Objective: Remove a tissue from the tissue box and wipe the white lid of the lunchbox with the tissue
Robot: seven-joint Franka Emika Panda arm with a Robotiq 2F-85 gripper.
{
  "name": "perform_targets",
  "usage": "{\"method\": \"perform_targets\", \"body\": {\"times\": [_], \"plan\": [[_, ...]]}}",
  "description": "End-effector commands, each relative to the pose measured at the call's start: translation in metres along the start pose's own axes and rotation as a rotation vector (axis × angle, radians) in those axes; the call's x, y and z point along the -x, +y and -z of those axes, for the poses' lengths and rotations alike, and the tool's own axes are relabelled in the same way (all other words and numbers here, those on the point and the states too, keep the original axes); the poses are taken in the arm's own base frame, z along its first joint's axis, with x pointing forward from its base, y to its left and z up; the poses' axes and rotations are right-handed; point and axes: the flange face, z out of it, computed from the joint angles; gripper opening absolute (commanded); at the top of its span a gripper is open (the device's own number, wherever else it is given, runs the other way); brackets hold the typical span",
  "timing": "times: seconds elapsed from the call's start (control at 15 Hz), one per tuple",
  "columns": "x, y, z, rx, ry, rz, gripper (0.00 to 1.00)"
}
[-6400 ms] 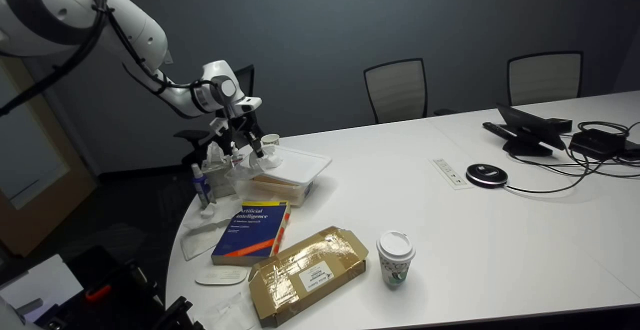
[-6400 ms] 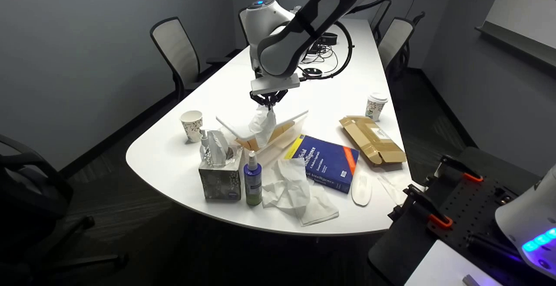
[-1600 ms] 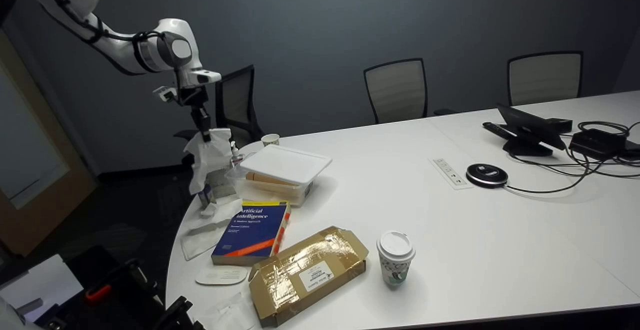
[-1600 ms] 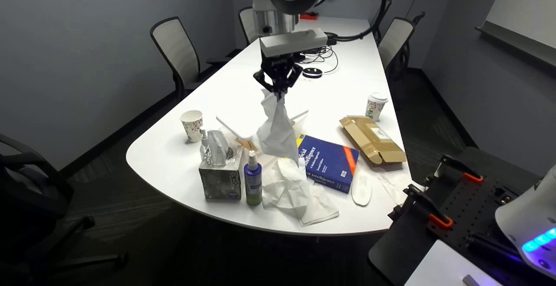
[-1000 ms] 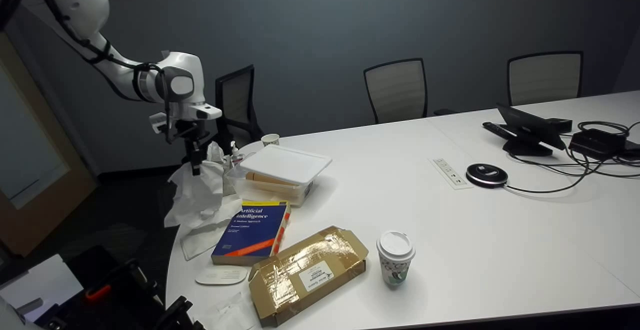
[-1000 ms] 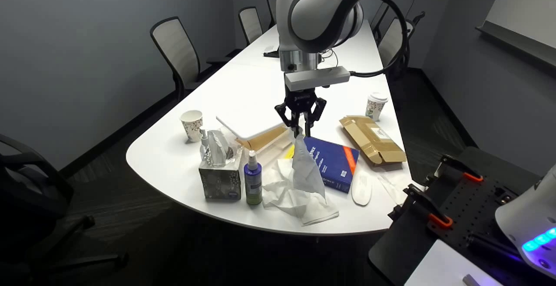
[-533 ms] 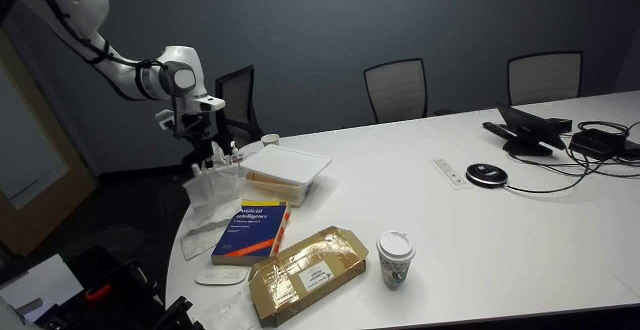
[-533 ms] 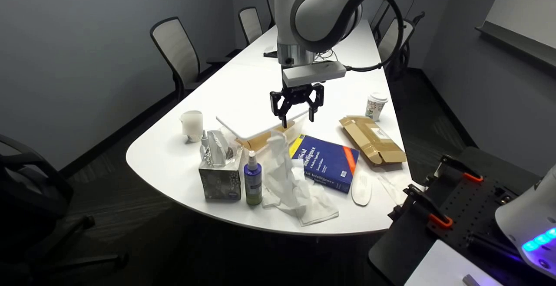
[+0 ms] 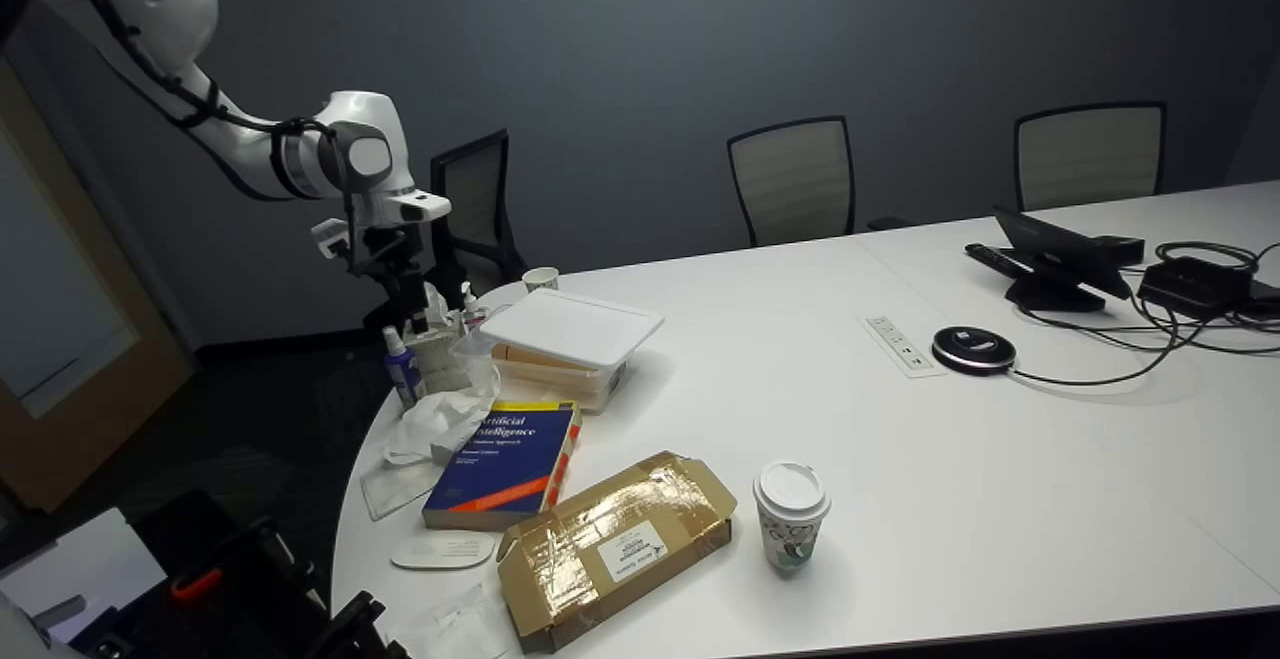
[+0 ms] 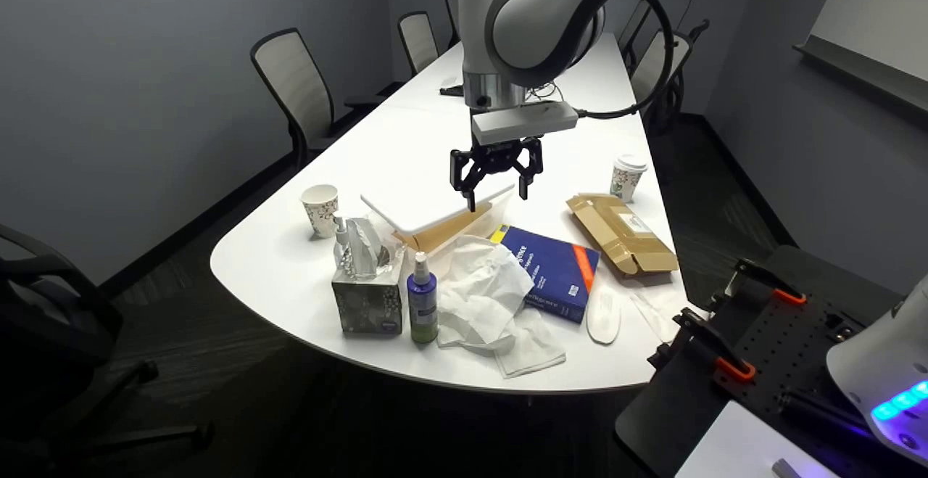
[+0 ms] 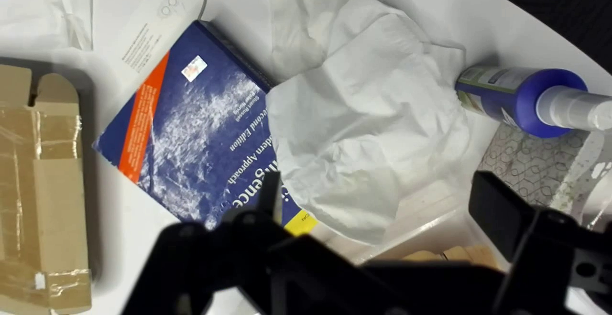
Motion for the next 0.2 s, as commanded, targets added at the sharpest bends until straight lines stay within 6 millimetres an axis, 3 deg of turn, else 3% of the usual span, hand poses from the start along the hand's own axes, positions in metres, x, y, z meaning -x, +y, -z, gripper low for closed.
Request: {"method": "perform_targets", "body": {"times": [0.0,0.13], "plan": [[-0.001,0.004,0.024,0.015,0.043,0.005,1.00],[-0.005,0.005,0.034,0.028,0.072,0.018,1.00]]}}
